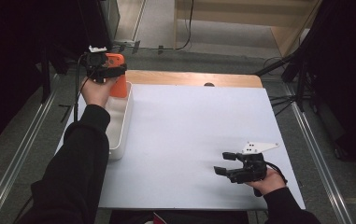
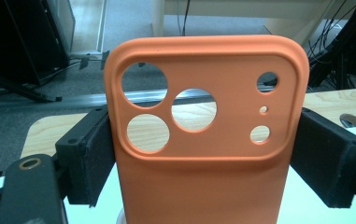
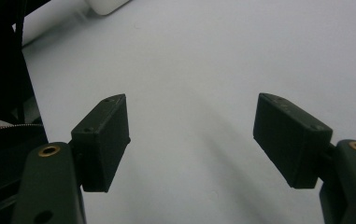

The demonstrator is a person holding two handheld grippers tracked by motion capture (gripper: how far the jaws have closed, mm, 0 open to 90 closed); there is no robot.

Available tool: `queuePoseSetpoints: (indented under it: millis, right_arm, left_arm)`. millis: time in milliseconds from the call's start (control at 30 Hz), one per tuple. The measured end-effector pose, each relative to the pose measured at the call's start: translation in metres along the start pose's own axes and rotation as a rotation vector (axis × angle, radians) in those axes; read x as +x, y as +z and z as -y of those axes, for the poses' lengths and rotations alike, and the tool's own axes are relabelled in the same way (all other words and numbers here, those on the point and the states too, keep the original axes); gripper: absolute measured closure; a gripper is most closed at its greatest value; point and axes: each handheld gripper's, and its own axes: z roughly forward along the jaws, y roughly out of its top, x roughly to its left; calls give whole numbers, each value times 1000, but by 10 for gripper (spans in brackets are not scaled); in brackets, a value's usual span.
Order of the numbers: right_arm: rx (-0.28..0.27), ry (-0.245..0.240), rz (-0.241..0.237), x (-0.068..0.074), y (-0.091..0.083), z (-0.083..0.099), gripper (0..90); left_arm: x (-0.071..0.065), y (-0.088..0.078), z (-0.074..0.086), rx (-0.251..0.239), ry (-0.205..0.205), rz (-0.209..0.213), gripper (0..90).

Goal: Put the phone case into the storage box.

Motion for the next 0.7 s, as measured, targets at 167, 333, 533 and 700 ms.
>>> queuePoseSetpoints:
  millis: [167, 333, 533, 700]
  right_arm:
    - [1, -4, 0, 0, 0, 0, 260]
    - [1, -2, 0, 0, 0, 0, 260]
    - [0, -3, 3, 0, 0, 0, 260]
    - [0, -2, 1, 0, 0, 0, 260]
  left_arm:
    - [3, 4, 6, 10, -12, 0, 154]
    - [3, 6, 10, 13, -12, -8, 154]
    - [4, 9, 13, 24, -3, -11, 154]
    - [4, 13, 16, 38, -2, -19, 154]
